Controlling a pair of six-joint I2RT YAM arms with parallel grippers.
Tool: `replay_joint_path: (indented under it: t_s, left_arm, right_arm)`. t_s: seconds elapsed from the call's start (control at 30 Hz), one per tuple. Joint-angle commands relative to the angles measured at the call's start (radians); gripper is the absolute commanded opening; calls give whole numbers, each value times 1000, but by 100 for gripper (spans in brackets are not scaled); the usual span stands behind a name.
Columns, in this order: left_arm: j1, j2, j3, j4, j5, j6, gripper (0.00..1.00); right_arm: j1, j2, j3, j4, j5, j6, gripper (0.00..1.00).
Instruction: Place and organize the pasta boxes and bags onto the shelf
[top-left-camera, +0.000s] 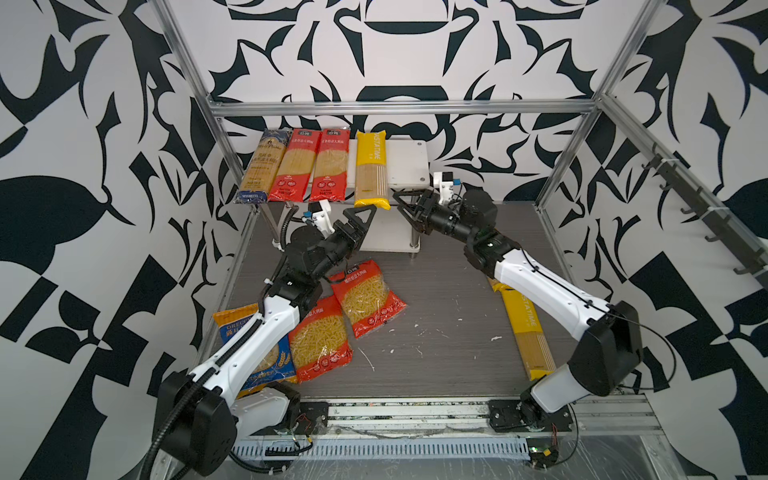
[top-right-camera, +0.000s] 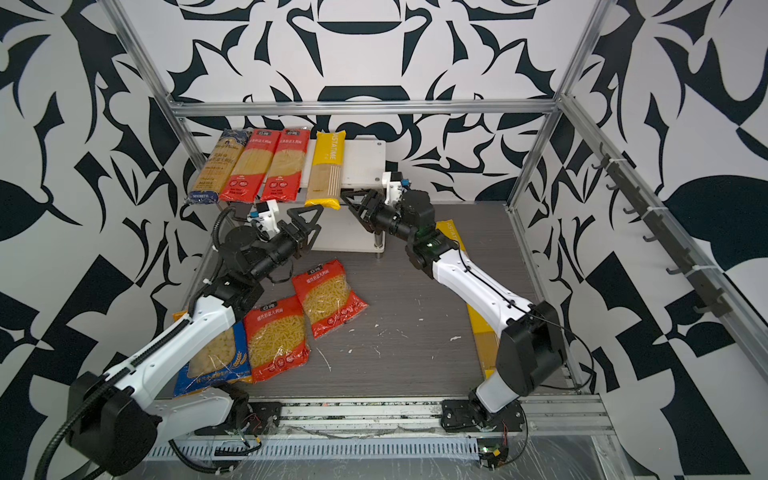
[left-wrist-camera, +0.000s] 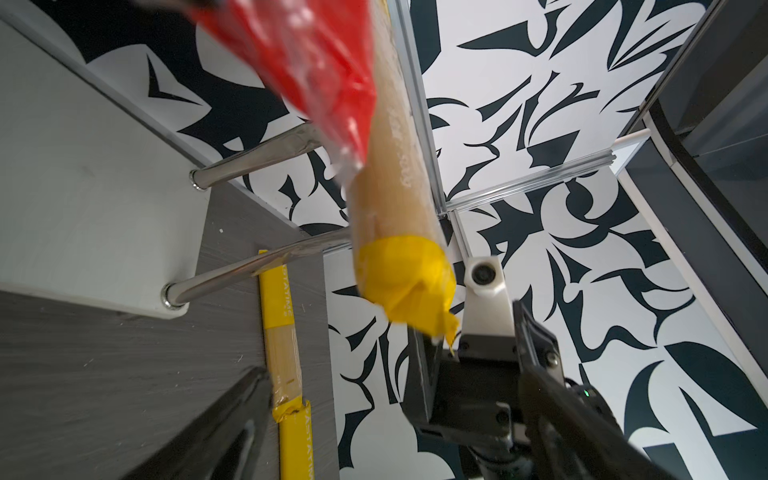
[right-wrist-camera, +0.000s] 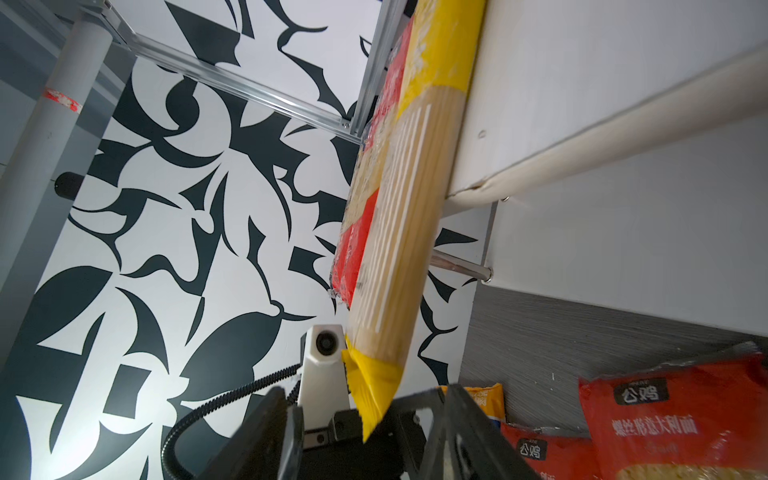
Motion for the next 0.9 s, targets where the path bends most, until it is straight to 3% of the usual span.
replay_joint_path:
  t_s: [0.0, 0.13, 0.33, 0.67, 0.87]
  left_arm:
    - [-7, 46, 65, 53, -50, 27, 96]
    - [-7, 138, 117, 60, -104, 22, 90]
    - [-8, 212, 170, 90, -150, -18, 68]
    - [12, 201, 148, 118, -225, -106, 35]
    - [27, 192, 153, 93, -263, -126, 28]
  right_arm:
    - [-24, -81, -61, 49, -2, -39, 63]
    - [-45, -135, -142, 46, 9, -40, 64]
    - [-50, -159, -193, 53, 25, -40, 64]
    - [-53, -150, -196, 56, 24, -40, 63]
    - [-52, -152, -199, 58, 23, -36, 62]
